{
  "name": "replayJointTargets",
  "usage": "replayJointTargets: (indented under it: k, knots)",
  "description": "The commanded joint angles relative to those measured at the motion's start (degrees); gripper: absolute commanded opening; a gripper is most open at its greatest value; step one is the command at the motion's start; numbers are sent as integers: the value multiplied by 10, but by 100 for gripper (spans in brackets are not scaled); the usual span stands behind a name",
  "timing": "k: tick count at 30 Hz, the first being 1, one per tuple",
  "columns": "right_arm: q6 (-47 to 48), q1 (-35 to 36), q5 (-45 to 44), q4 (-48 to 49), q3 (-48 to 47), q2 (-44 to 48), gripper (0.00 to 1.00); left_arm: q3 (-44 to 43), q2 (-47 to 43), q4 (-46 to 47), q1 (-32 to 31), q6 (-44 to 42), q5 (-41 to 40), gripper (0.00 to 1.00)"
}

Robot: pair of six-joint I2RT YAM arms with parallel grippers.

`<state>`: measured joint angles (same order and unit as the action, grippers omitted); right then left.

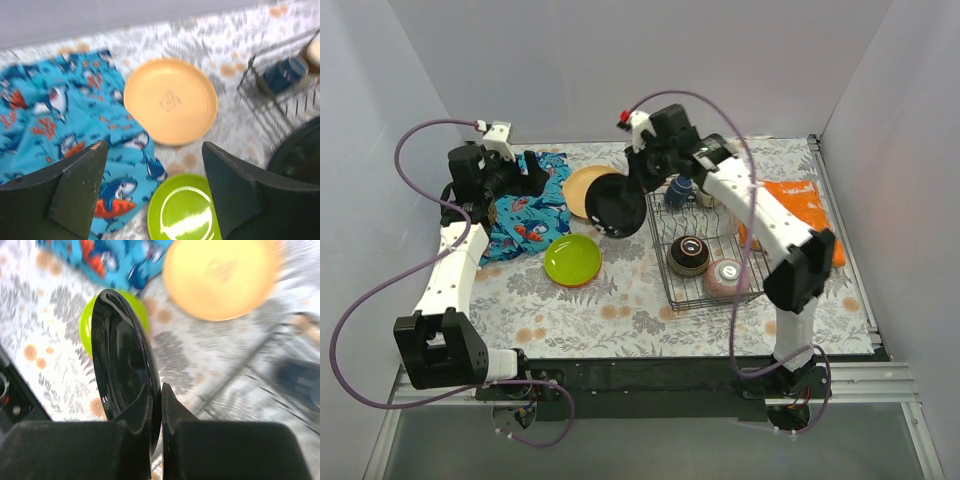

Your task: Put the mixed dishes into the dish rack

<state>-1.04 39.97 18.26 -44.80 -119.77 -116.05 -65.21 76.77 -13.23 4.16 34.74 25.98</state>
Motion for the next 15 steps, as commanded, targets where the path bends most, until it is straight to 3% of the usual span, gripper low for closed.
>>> replayJointTargets:
  k: [1, 6, 10, 15]
  knots:
    - [-11, -2, -212, 52, 45, 166, 1, -18, -34, 53, 1, 43, -35, 78]
    - [1, 5, -379, 61, 123, 241, 1, -13, -50, 21, 3, 38, -29, 77]
    - [27, 14, -600, 87, 189, 258, 1, 35, -82, 15, -7, 6, -28, 77]
    - [-4, 14, -695, 30, 173, 230, 1, 69, -108, 26, -14, 41, -39, 77]
